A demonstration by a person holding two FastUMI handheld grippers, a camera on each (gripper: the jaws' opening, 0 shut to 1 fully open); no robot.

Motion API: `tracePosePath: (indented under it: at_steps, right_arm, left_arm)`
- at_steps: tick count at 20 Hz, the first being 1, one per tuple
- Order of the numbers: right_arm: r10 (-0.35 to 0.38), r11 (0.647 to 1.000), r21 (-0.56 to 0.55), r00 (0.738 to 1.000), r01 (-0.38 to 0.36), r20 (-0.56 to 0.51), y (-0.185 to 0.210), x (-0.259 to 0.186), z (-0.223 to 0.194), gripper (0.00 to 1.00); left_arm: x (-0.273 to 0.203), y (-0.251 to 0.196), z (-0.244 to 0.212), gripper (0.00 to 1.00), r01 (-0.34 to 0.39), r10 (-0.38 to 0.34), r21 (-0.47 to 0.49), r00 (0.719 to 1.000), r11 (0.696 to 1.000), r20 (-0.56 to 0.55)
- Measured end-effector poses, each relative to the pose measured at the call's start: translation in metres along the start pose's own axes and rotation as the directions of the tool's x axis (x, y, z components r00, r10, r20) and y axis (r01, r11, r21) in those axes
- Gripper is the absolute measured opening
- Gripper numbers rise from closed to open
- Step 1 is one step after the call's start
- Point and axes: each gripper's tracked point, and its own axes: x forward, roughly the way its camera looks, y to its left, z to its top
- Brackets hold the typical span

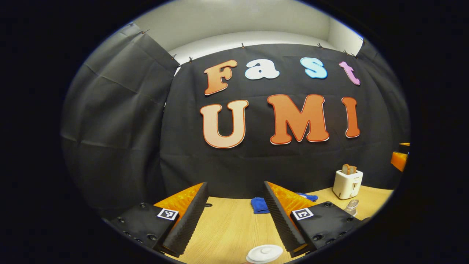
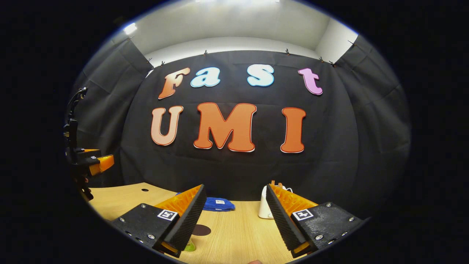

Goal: Open the teacup lid with one hand, grasp the water bottle and pour water into the teacup with the other hand; after pouring, place the water bottle on the coaster and then close the teacup lid.

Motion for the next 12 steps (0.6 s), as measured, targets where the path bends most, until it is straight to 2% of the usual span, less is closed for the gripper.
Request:
tracePosePath:
  at_steps: [4,7,12]
  right_arm:
    - [0.008,1.000,-0.001,1.000,-0.008,-0.005,0.000,-0.001,-0.003,0.98]
    - [0.033,0.999,0.002,0.999,-0.033,-0.001,0.006,-0.003,-0.006,0.98]
    - [0.088,0.996,0.016,0.995,-0.087,-0.036,0.024,-0.001,-0.030,0.98]
  left_arm:
    - [-0.004,-0.006,-0.003,0.96,0.021,-0.021,-0.014,1.000,1.000,-0.003]
    - [-0.007,-0.022,-0.017,0.97,0.088,-0.089,-0.037,0.996,0.995,-0.019]
    - [-0.010,-0.033,-0.053,0.96,0.138,-0.139,-0.019,0.986,0.990,-0.088]
